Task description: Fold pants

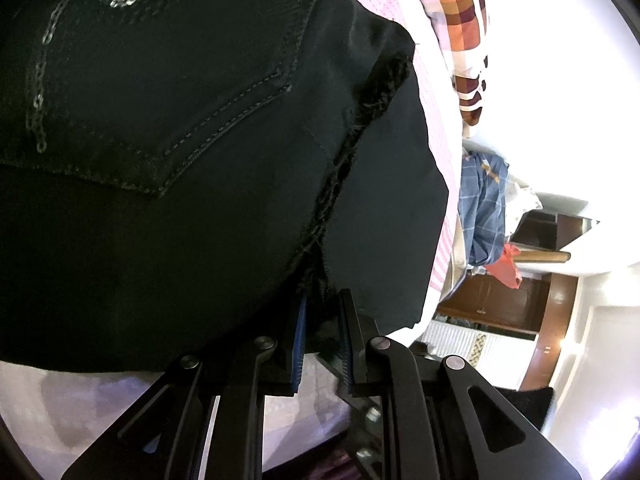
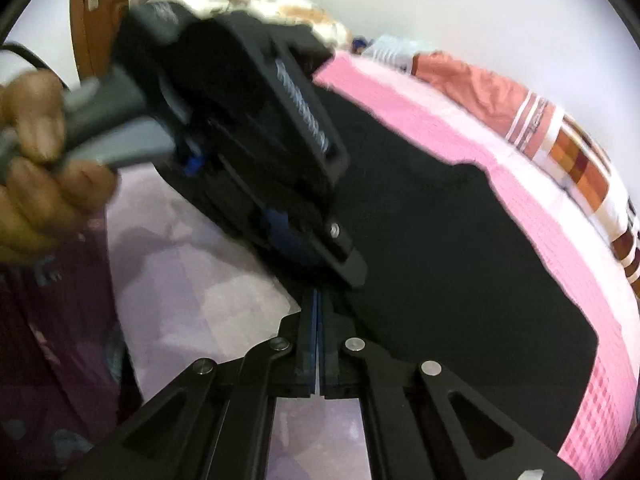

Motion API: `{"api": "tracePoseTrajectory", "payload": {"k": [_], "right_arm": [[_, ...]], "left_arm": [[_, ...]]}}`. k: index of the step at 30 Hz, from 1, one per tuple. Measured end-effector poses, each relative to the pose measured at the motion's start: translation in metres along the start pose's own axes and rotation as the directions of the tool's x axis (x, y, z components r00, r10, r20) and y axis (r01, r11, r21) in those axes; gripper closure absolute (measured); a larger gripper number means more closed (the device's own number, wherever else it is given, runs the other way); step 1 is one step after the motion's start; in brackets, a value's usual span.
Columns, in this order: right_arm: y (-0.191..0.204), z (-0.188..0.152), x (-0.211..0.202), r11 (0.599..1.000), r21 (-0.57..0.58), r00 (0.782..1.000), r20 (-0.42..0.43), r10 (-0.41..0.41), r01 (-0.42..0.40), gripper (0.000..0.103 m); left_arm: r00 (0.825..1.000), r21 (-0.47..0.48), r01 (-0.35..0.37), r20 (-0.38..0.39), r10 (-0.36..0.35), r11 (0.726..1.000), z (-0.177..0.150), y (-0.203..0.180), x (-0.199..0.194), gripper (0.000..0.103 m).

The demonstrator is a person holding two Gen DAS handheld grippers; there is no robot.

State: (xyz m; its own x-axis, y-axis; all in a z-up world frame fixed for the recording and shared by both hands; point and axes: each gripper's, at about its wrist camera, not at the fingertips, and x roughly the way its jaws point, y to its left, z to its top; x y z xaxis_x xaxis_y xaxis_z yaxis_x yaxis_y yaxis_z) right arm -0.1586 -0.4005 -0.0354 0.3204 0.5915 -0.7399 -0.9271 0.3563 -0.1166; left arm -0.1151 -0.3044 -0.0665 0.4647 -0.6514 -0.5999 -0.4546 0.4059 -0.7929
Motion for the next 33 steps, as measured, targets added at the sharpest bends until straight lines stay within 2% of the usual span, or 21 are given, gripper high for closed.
{"api": "tracePoseTrajectory", "payload": {"k": [4,6,8,10,11,14,17,19,21,23,26,30,33], "right_arm": [[-0.023,-0.009,-0.011,0.997,0.072,1.000,-0.002,-0.019,0.019,0.102],[-0.044,-0.016,-0.018,0.988,0.149,0.999,-0.011,-0.030,0.031,0.097],[-0.063,-0.024,-0.023,0.976,0.213,0.999,-0.022,-0.035,0.039,0.084],[-0.080,-0.029,-0.026,0.963,0.263,0.998,-0.031,-0.060,0.066,0.082],[-0.088,-0.031,-0.028,0.954,0.291,0.998,-0.028,-0.064,0.069,0.082],[-0.104,-0.032,-0.031,0.930,0.363,0.998,-0.003,-0.055,0.053,0.079],[-0.110,-0.034,-0.022,0.924,0.383,1.000,-0.006,-0.019,0.020,0.067],[-0.110,-0.037,-0.011,0.920,0.391,0.999,-0.034,0.036,-0.019,0.067],[-0.102,-0.039,-0.004,0.927,0.375,0.997,-0.070,0.039,-0.009,0.067],[-0.093,-0.035,-0.012,0.938,0.346,0.999,-0.029,0.042,-0.030,0.067],[-0.066,-0.020,-0.021,0.973,0.229,1.000,0.002,0.022,-0.022,0.067],[-0.040,-0.009,-0.006,0.993,0.118,0.999,-0.026,0.030,-0.027,0.067],[-0.032,-0.003,0.004,0.996,0.085,0.999,-0.034,0.037,-0.034,0.067]], "left_arm": [[1.000,0.004,0.003,-0.006,-0.003,1.000,-0.001,-0.001,-0.002,0.088],[1.000,0.013,-0.011,-0.001,0.011,1.000,-0.003,-0.001,-0.006,0.086],[1.000,0.015,-0.024,0.010,0.024,1.000,-0.005,-0.001,-0.013,0.084],[0.999,0.018,-0.040,0.021,0.039,0.999,-0.009,0.000,-0.021,0.083],[0.998,0.029,-0.047,0.032,0.046,0.998,-0.012,-0.002,-0.028,0.080],[0.994,0.064,-0.091,0.071,0.086,0.994,-0.018,-0.008,-0.043,0.058],[0.981,0.113,-0.137,0.153,0.119,0.984,-0.022,-0.015,-0.062,0.051],[0.968,0.115,-0.183,0.197,0.158,0.976,-0.023,-0.015,-0.072,0.048],[0.962,0.104,-0.182,0.225,0.155,0.978,-0.023,-0.010,-0.080,0.048],[0.959,0.084,-0.181,0.237,0.157,0.980,-0.024,-0.003,-0.084,0.048],[0.957,0.054,-0.170,0.245,0.152,0.984,-0.025,0.008,-0.086,0.048],[0.959,0.032,-0.144,0.251,0.132,0.989,-0.029,0.016,-0.086,0.048],[0.957,0.029,-0.136,0.264,0.124,0.990,-0.031,0.018,-0.090,0.048]]}}
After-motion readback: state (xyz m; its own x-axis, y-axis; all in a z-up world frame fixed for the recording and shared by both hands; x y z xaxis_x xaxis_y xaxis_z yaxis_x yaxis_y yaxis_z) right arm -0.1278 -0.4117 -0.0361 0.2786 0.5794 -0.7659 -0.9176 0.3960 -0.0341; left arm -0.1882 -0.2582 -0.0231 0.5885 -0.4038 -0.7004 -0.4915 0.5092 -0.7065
